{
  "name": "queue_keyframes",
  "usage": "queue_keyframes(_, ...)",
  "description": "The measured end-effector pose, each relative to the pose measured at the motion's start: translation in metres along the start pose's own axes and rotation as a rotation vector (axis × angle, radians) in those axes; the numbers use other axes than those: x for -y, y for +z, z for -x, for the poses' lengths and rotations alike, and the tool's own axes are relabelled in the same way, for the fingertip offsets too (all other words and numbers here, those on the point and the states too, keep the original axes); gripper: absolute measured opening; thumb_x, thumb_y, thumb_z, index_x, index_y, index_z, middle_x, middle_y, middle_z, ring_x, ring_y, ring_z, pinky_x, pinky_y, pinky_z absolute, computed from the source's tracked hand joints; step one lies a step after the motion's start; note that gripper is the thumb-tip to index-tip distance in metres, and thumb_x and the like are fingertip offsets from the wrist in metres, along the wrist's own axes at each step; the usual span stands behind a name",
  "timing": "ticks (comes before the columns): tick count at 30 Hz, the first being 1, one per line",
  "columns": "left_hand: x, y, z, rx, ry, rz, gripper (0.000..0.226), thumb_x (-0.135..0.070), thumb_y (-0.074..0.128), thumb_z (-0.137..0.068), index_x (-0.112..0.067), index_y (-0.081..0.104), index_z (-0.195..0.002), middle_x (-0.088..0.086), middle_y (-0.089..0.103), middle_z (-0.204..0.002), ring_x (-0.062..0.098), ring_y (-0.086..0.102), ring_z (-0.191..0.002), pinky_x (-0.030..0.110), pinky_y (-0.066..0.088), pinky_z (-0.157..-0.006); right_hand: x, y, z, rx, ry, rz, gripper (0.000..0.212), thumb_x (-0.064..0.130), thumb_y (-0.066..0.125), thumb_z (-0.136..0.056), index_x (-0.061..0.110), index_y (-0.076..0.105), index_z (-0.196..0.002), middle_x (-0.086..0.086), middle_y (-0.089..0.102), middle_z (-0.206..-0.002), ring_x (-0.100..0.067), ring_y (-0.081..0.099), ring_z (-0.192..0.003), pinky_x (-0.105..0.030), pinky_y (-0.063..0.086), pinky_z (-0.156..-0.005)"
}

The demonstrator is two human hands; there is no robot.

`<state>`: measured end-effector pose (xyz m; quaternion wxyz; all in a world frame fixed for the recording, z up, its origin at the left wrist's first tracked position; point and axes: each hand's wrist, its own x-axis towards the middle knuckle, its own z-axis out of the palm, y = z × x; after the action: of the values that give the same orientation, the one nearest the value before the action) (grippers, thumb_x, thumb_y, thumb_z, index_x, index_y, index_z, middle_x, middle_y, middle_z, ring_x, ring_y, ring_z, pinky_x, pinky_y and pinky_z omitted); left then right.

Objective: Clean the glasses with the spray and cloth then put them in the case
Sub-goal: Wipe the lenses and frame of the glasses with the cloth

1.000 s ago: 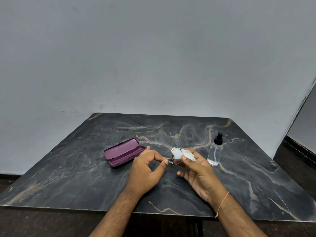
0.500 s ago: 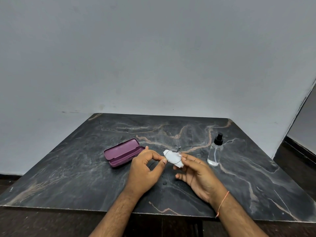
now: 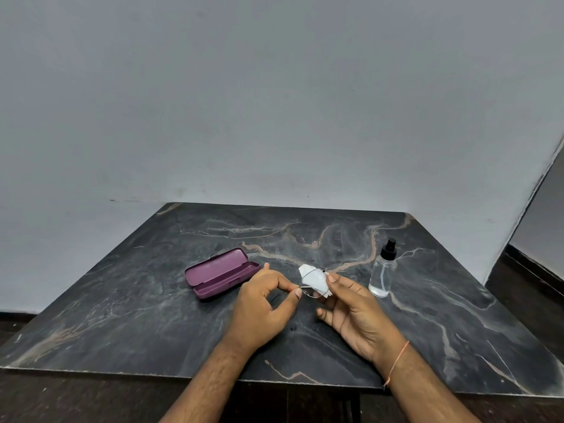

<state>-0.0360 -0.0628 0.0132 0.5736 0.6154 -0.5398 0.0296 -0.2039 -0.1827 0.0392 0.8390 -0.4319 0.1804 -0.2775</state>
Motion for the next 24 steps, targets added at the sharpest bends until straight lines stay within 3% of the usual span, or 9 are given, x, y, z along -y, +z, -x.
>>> queue_keyframes(5,-0.001,-0.001,0.000,-0.069,0.027,-0.013,0.008,-0.018,0.084,-0.089,-0.021,0.078,-0.085,-0.016,0.076,-0.086,0.010,0.074,-0.089,0.035,0.034,-0.131,-0.002,0.000,-0.002,-0.019,0.005,0.027,0.038,0.013,0.069,-0.092,-0.002,0.070,-0.127,-0.014,0.075,-0.101,-0.018,0.068,-0.078,-0.031,0.055,-0.062)
queue_keyframes(13,0.000,-0.002,-0.003,-0.155,0.022,-0.062,0.006,-0.019,0.084,-0.089,-0.019,0.078,-0.086,-0.018,0.075,-0.086,0.006,0.071,-0.089,0.018,0.028,-0.128,0.001,-0.006,-0.007,-0.250,-0.183,-0.174,0.015,0.016,0.058,-0.105,0.017,0.069,-0.116,-0.008,0.072,-0.079,-0.014,0.063,-0.060,-0.025,0.051,-0.050)
queue_keyframes(17,0.000,-0.001,-0.003,-0.134,-0.001,-0.090,0.011,-0.016,0.086,-0.090,-0.022,0.078,-0.085,-0.020,0.074,-0.085,0.005,0.071,-0.087,0.013,0.025,-0.127,-0.004,-0.004,-0.005,-0.330,-0.476,0.238,0.019,0.019,0.059,-0.107,0.022,0.077,-0.112,-0.007,0.070,-0.076,-0.013,0.061,-0.057,-0.023,0.050,-0.049)
queue_keyframes(21,-0.002,-0.001,-0.003,-0.115,0.002,-0.117,0.014,-0.012,0.087,-0.090,-0.022,0.078,-0.086,-0.020,0.074,-0.085,0.004,0.071,-0.088,0.012,0.024,-0.127,-0.013,0.001,0.002,-0.341,-0.718,0.671,0.020,0.028,0.070,-0.099,0.028,0.080,-0.115,0.003,0.078,-0.088,-0.011,0.068,-0.071,-0.022,0.055,-0.065)
queue_keyframes(24,-0.002,-0.002,-0.002,-0.112,0.017,-0.118,0.016,-0.011,0.087,-0.090,-0.023,0.077,-0.086,-0.021,0.073,-0.085,0.002,0.070,-0.089,0.012,0.026,-0.125,-0.019,0.005,0.006,-0.322,-0.905,1.031,0.026,0.024,0.078,-0.093,0.025,0.079,-0.119,0.006,0.074,-0.092,-0.011,0.066,-0.078,-0.017,0.051,-0.072)
